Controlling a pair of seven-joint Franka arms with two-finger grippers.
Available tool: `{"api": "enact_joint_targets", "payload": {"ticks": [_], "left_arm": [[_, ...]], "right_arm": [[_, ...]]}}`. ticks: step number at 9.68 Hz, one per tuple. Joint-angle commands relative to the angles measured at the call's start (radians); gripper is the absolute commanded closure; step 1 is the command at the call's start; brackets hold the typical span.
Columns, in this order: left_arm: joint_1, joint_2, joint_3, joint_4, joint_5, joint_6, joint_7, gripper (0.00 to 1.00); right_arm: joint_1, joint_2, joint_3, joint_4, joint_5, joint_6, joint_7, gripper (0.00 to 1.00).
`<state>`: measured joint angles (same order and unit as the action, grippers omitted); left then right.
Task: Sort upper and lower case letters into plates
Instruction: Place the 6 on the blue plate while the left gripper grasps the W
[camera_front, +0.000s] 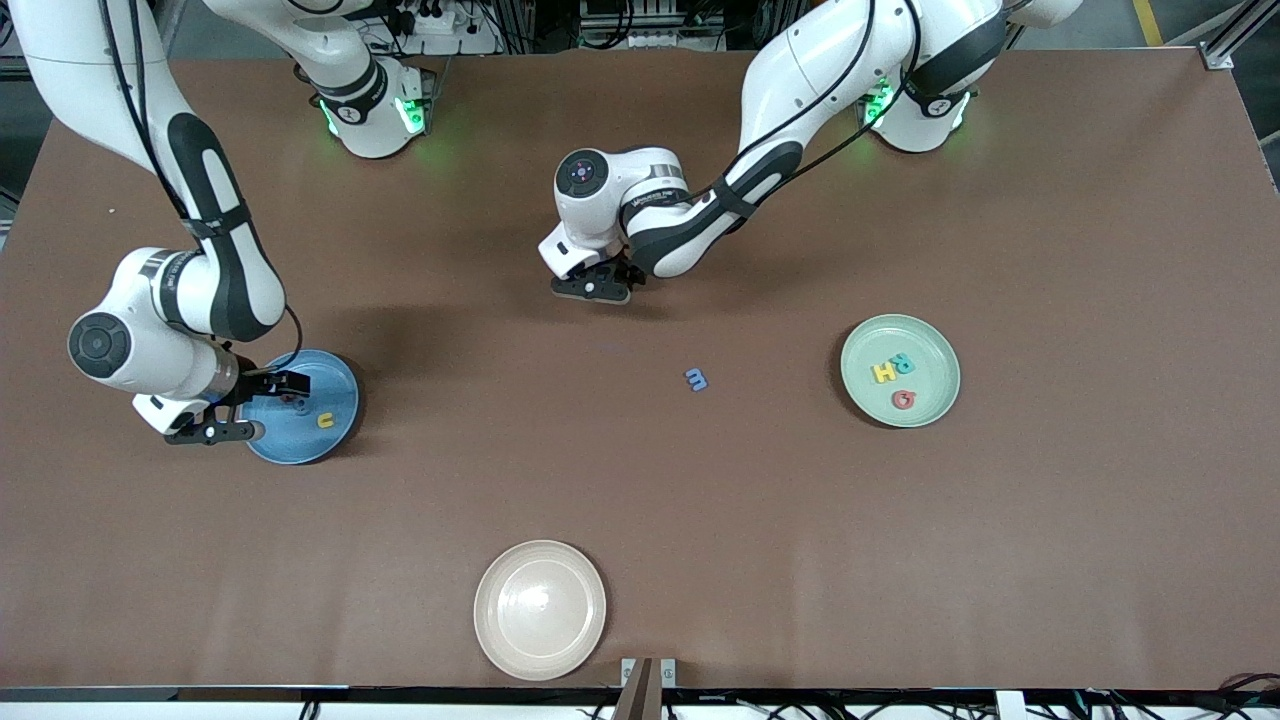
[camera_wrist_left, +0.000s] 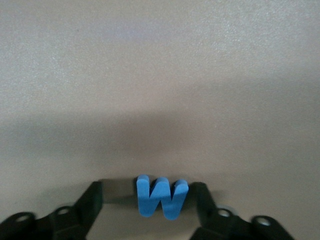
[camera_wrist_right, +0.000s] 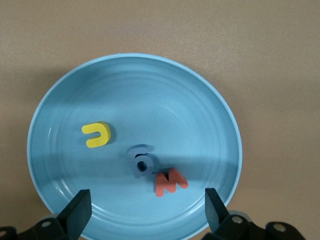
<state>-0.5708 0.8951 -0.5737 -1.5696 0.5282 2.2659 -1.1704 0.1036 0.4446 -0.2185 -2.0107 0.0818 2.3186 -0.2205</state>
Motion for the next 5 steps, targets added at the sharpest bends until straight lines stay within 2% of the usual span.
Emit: {"api": "enact_joint_targets", "payload": {"ticks": [1,3,4,5], "left_arm": [[-0.009,-0.007,0.008,-0.003,-0.008,0.011,0.017,0.36],[-0.020,-0.005,0.008,-0.001,-0.005,0.012,0.015,0.36],[-0.018,-0.007,0.008,-0.001,-0.005,0.012,0.015,0.40],[-0.018,-0.005,0.009,-0.001,-0.005,0.012,0.015,0.56]], "right_arm": [[-0.015,0.005,0.013,0.018,0.006,-0.016,-0.003,0.00],[-0.013,0.005,0.014,0.018,0.006,-0.015,-0.002,0.00],[-0.013,0.005,0.014,0.018,0.006,-0.016,-0.002,0.00],[-0.012,0.005,0.014,0.020,0.006,-0.016,0.000,0.00]]}}
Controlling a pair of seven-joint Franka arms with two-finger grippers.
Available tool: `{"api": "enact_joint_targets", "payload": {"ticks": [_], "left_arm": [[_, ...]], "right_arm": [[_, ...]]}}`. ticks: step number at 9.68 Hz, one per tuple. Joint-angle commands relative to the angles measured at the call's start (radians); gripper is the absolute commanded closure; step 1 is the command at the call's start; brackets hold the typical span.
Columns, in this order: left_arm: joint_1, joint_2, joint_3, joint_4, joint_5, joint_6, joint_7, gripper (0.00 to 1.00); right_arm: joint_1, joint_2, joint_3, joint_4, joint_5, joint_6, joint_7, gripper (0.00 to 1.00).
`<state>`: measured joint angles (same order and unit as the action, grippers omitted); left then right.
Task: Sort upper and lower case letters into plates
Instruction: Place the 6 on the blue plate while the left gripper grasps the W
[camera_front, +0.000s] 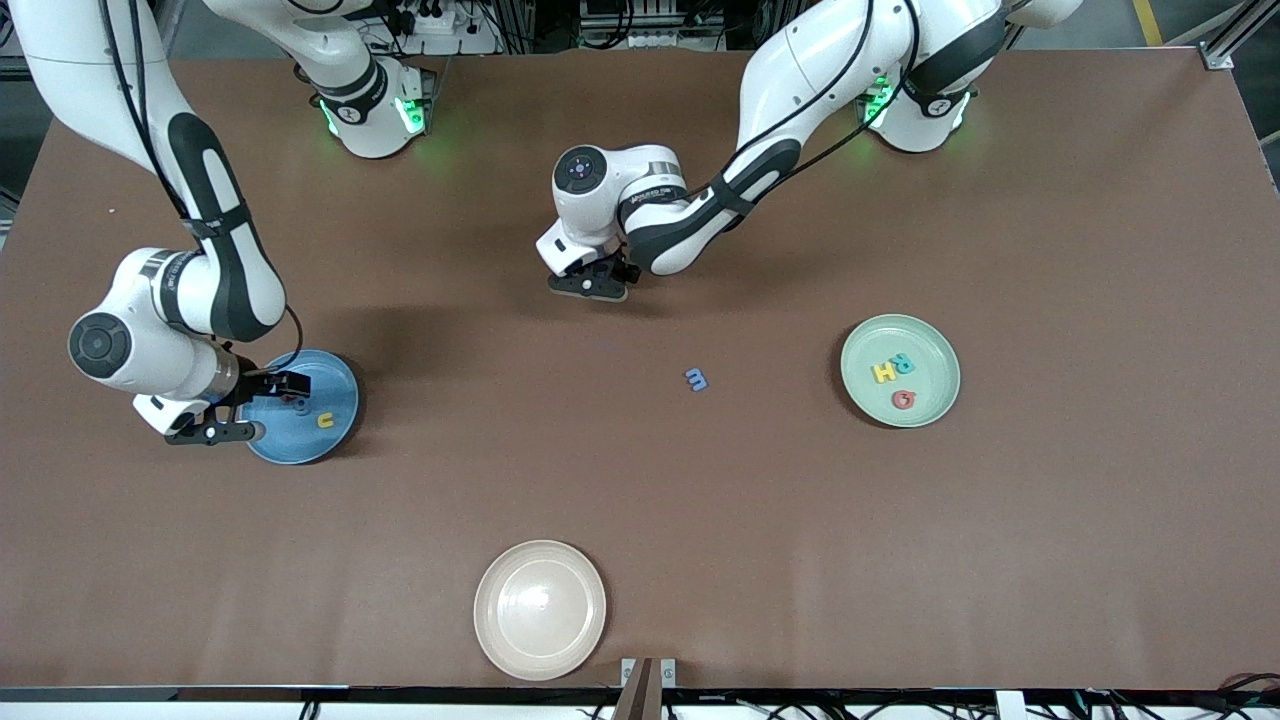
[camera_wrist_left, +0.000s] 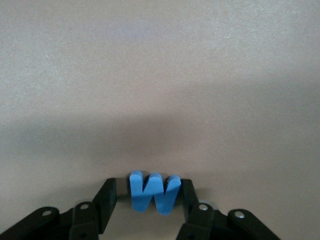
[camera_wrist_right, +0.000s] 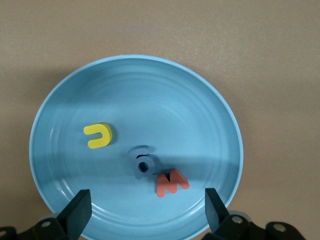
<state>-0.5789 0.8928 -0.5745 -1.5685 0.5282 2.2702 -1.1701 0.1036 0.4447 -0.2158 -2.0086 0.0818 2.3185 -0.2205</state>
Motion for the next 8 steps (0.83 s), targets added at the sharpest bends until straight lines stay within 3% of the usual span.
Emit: {"api": "enact_joint_targets", "payload": {"ticks": [1,2,3,5,8], "left_arm": [[-0.009,-0.003,0.010,-0.002,-0.005,0.008,0.013,0.69],[-0.009,-0.003,0.010,-0.002,-0.005,0.008,0.010,0.94],[-0.006,-0.005,0.010,-0.002,-0.005,0.008,0.004,0.99],[0.013,-0.018,0.010,-0.004,-0.007,-0.004,0.013,1.00],[0.178,-0.063,-0.019,-0.004,-0.020,-0.130,0.134,1.00]], "right_arm": [[-0.012,0.005,0.012,0.017,0.006,-0.016,0.000,0.00],[-0.012,0.005,0.012,0.017,0.006,-0.016,0.000,0.00],[-0.010,0.005,0.012,0.017,0.006,-0.016,0.000,0.00],[-0.010,0.005,0.013,0.017,0.006,-0.014,0.000,0.00],[-0.004,0.000,0.018,0.021,0.006,-0.016,0.003,0.00]]}}
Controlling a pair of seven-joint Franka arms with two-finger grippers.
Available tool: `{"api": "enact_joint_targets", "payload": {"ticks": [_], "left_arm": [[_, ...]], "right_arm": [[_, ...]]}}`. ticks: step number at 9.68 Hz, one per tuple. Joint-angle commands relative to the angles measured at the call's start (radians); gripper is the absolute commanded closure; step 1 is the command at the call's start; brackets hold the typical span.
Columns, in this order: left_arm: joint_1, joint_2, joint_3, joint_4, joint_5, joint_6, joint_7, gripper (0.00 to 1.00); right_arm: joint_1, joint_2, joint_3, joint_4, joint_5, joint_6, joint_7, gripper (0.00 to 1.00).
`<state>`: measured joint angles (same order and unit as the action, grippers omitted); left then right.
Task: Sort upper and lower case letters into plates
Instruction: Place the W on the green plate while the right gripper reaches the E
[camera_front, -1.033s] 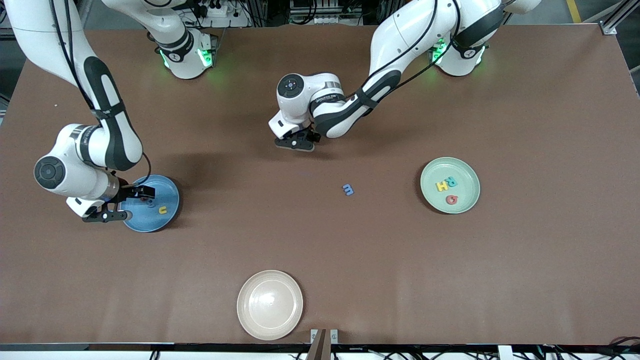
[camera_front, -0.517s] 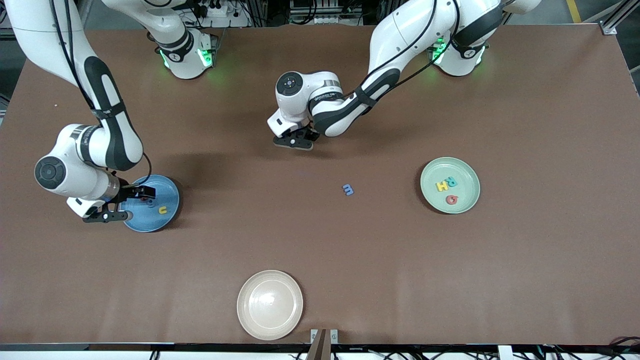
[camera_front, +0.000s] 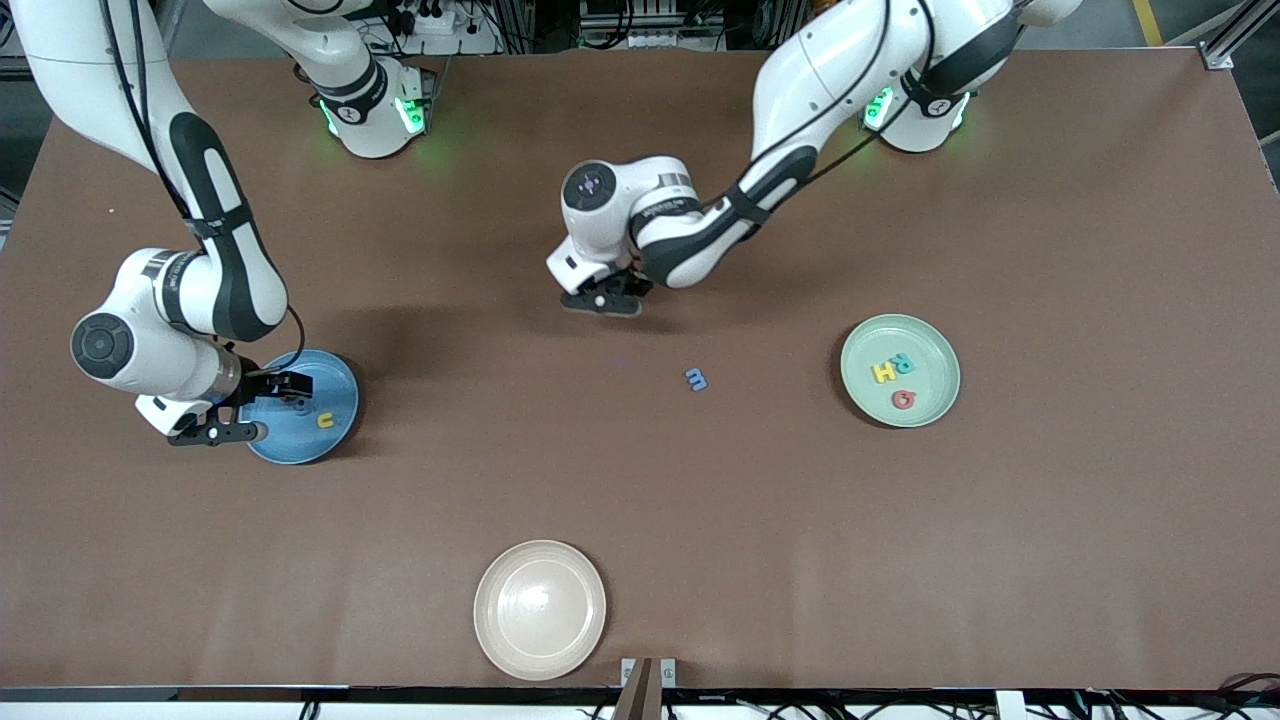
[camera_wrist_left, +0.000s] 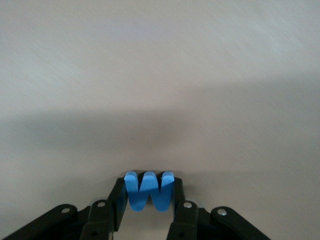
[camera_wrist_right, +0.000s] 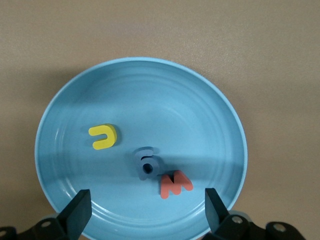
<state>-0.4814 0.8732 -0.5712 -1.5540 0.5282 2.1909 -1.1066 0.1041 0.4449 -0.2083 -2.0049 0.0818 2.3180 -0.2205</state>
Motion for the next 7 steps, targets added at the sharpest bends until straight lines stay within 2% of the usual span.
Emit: {"api": "enact_joint_targets", "payload": {"ticks": [1,3,4,6,7], "left_arm": [[0.178,-0.046,-0.074,-0.018,-0.020,-0.118,0.120,1.00],[0.455,-0.066,-0.224,-0.020,-0.020,-0.312,0.310,1.00],[0.580,-0.065,-0.295,-0.021,-0.020,-0.370,0.368,1.00],[0.760,-0.091,-0.315,-0.084,-0.005,-0.393,0.500,1.00],[0.874,-0.098,-0.352,-0.127,-0.004,-0.393,0.578,1.00]], "right_arm": [[0.011,0.000,0.012,0.021,0.013,-0.014,0.006,0.00],[0.072,-0.002,0.010,0.060,0.102,-0.044,0.023,0.00],[0.124,0.004,0.010,0.104,0.114,-0.075,0.073,0.00],[0.257,0.032,0.010,0.188,0.113,-0.080,0.208,0.00],[0.319,0.050,0.010,0.228,0.113,-0.080,0.252,0.00]]}}
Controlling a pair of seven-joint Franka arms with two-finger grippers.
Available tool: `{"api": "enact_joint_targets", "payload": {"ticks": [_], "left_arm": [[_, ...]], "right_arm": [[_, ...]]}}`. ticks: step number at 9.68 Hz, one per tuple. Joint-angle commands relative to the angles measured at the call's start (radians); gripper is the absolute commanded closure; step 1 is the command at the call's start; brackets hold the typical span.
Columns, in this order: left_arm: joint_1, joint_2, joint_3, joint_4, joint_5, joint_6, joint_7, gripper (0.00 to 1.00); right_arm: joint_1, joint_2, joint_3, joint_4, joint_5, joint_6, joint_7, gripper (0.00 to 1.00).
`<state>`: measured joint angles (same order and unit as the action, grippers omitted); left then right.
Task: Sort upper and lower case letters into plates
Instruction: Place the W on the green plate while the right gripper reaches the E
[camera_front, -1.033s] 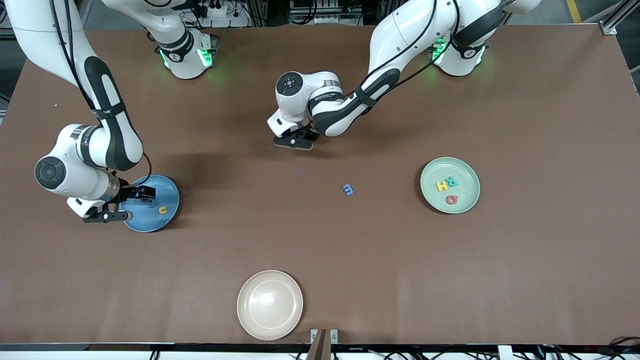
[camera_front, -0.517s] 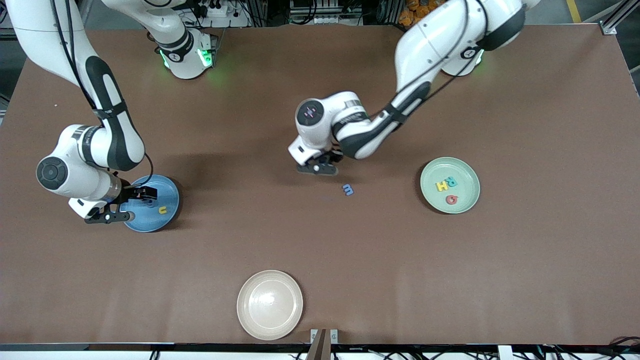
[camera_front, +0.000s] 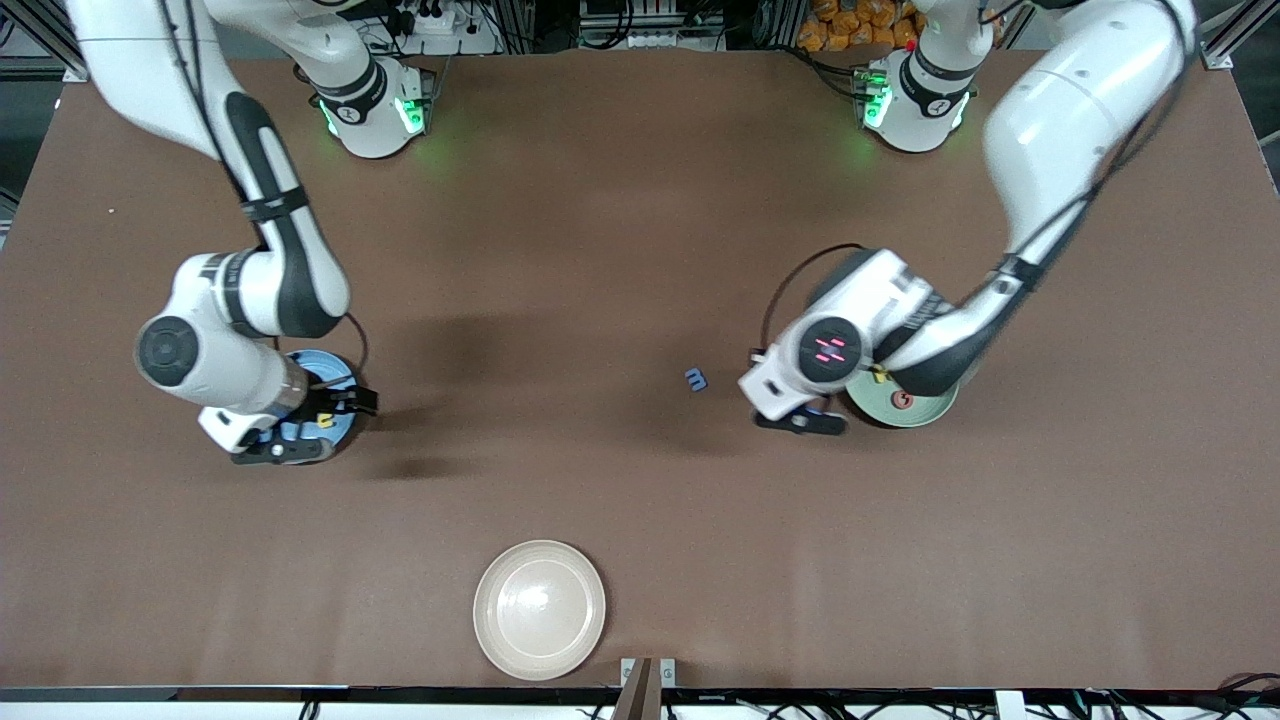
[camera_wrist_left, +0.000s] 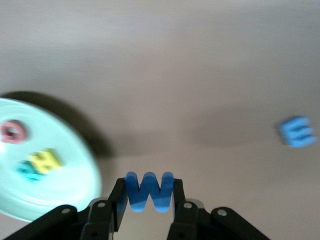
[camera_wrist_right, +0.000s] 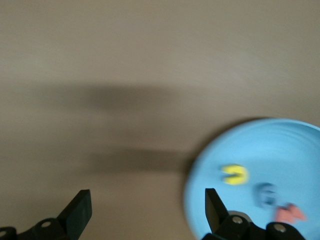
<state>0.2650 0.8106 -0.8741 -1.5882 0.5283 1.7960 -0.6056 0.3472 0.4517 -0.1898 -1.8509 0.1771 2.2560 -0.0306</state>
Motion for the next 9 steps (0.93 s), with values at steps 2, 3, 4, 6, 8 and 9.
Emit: {"api": "enact_joint_targets", "payload": {"ticks": [2,3,4,6,8,9], "left_arm": [[0.339,-0.031,-0.133,-0.200,0.050,0.017,0.121,0.96],[0.417,-0.030,-0.160,-0.252,0.061,0.038,0.121,0.88],[0.475,-0.031,-0.180,-0.307,0.064,0.081,0.121,0.81],[0.499,-0.033,-0.184,-0.322,0.064,0.112,0.119,0.00],[0.500,-0.034,-0.204,-0.316,0.064,0.109,0.104,0.00],[0.516,-0.040,-0.235,-0.305,0.062,0.096,0.105,0.00]], "right_arm": [[0.185,0.112,-0.008,0.195,0.019,-0.044,0.136,0.00],[0.231,0.164,-0.008,0.282,0.021,-0.093,0.208,0.00],[0.293,0.226,-0.008,0.362,0.019,-0.113,0.303,0.00],[0.409,0.333,-0.008,0.455,0.018,-0.099,0.465,0.00],[0.482,0.398,0.003,0.537,0.019,-0.075,0.562,0.00],[0.498,0.439,0.030,0.597,0.018,-0.072,0.595,0.00]]}}
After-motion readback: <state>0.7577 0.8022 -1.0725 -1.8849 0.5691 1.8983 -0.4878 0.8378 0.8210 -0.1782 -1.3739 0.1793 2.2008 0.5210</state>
